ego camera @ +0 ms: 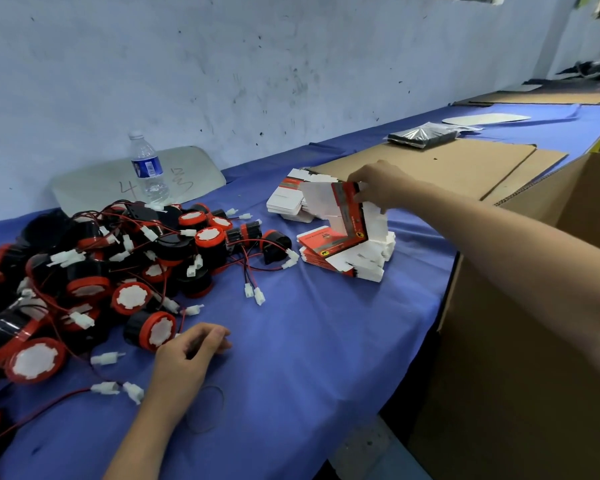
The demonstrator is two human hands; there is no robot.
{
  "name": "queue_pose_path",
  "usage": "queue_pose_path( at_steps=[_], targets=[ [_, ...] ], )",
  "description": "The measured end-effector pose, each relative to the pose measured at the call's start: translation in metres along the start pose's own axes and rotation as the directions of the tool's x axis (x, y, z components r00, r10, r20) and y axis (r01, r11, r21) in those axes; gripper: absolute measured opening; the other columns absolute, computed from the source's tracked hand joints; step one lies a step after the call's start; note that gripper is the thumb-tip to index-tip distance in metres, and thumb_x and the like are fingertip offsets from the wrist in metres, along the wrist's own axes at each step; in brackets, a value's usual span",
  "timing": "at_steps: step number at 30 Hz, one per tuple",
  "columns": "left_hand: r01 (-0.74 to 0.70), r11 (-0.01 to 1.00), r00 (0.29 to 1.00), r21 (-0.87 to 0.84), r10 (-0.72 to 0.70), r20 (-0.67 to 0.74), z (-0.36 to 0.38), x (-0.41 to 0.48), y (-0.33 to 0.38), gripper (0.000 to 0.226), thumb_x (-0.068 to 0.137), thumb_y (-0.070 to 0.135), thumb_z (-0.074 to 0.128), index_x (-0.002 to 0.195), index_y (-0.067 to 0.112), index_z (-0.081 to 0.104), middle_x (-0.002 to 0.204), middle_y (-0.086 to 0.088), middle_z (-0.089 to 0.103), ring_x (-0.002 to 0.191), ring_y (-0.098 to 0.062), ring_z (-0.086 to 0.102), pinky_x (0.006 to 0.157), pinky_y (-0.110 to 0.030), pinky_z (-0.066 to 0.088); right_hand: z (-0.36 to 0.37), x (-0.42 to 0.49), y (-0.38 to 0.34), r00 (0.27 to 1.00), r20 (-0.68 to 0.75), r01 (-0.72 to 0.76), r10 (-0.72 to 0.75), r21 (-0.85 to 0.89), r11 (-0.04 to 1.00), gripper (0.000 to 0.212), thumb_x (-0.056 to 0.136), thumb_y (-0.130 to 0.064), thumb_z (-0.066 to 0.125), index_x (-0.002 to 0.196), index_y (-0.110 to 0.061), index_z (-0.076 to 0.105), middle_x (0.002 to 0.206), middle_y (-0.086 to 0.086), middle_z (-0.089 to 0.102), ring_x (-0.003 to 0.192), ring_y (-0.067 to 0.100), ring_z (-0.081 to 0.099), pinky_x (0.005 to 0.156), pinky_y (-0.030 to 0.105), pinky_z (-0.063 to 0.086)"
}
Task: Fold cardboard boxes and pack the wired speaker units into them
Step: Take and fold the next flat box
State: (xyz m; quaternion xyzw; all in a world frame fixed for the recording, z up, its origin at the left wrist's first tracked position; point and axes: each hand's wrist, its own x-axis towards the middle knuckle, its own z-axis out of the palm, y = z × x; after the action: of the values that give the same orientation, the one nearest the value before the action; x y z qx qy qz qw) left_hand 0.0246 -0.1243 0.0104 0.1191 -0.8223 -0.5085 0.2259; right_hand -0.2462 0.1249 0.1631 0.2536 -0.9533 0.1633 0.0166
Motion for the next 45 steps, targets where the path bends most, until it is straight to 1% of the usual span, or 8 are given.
queue_pose_path(
  at_steps=[4,9,17,21,28,35,39,45],
  targets=[
    [0.010,1.000,1.000,-0.003,-0.010,0.001,0.000,0.000,0.001,0.020,0.095,0.016,0.057,0.082,0.015,0.072,0.078,0.005,0.073,0.074,-0.002,0.066,0.068,-0.007,0.047,0.009,-0.004,0.002,0.987,-0.101,0.106,-0.122,-0.155,0.982,0.016,0.096,-0.011,0.053,0.104,-0.011,0.066,0.092,0.012,0.064,0.082,0.025,0.051,0.052,0.029,0.031],
    [0.011,1.000,1.000,0.000,-0.011,0.004,-0.001,-0.001,0.001,0.020,0.095,0.017,0.057,0.083,0.015,0.071,0.078,0.005,0.073,0.075,-0.003,0.067,0.069,-0.010,0.049,0.022,-0.011,0.018,0.950,-0.239,0.159,-0.202,-0.186,0.970,0.020,0.097,-0.014,0.051,0.110,-0.011,0.067,0.098,0.012,0.070,0.079,0.027,0.050,0.063,0.033,0.032],
    [0.019,1.000,1.000,-0.008,-0.019,0.003,-0.001,0.000,-0.001,0.020,0.095,0.017,0.056,0.083,0.017,0.071,0.079,0.004,0.073,0.075,-0.005,0.067,0.071,-0.014,0.050,0.050,-0.022,0.031,0.909,-0.415,0.183,-0.047,0.296,0.938,0.014,0.095,-0.008,0.056,0.106,-0.005,0.065,0.090,0.017,0.070,0.080,0.037,0.065,0.076,0.048,0.053],
    [0.027,0.999,1.000,-0.024,-0.027,-0.005,0.000,0.000,0.000,0.020,0.096,0.016,0.056,0.084,0.016,0.071,0.079,0.004,0.072,0.075,-0.006,0.067,0.071,-0.015,0.051,0.059,-0.020,0.028,0.923,-0.366,0.127,0.120,0.583,0.802,0.013,0.095,-0.008,0.056,0.106,-0.009,0.064,0.088,0.007,0.066,0.083,0.026,0.064,0.078,0.044,0.058],
    [0.023,0.999,1.000,-0.027,-0.023,-0.001,0.000,0.001,-0.002,0.020,0.096,0.017,0.056,0.083,0.016,0.071,0.078,0.004,0.072,0.074,-0.006,0.066,0.070,-0.013,0.050,0.062,-0.019,0.020,0.915,-0.358,0.150,0.186,0.731,0.666,0.011,0.097,-0.007,0.052,0.103,-0.011,0.060,0.093,0.007,0.065,0.085,0.017,0.064,0.067,0.022,0.059],
    [0.022,0.999,1.000,-0.042,-0.022,-0.003,-0.001,0.001,-0.004,0.020,0.095,0.018,0.057,0.082,0.018,0.072,0.079,0.003,0.073,0.074,-0.006,0.067,0.069,-0.011,0.049,0.062,-0.013,0.015,0.910,-0.281,0.091,0.304,0.853,0.514,0.014,0.096,-0.007,0.054,0.108,-0.009,0.061,0.095,0.009,0.063,0.084,0.022,0.064,0.062,0.034,0.061],
    [0.016,0.999,1.000,-0.039,-0.016,0.000,-0.001,0.001,-0.004,0.020,0.095,0.017,0.056,0.083,0.017,0.071,0.080,0.004,0.073,0.074,-0.006,0.067,0.069,-0.011,0.050,0.057,-0.006,0.012,0.895,-0.253,-0.004,0.367,0.819,0.574,0.014,0.094,-0.007,0.056,0.106,-0.009,0.063,0.082,0.006,0.063,0.062,0.018,0.064,0.046,0.027,0.055],
    [0.015,0.999,1.000,-0.048,-0.015,0.002,-0.001,0.001,-0.003,0.019,0.095,0.017,0.056,0.084,0.014,0.071,0.079,0.001,0.073,0.074,-0.008,0.067,0.070,-0.013,0.051,0.039,0.001,0.015,0.897,-0.135,-0.187,0.421,0.747,0.638,0.013,0.090,0.000,0.053,0.097,-0.005,0.063,0.080,0.011,0.063,0.044,0.016,0.060,0.043,0.023,0.052]
  ],
)
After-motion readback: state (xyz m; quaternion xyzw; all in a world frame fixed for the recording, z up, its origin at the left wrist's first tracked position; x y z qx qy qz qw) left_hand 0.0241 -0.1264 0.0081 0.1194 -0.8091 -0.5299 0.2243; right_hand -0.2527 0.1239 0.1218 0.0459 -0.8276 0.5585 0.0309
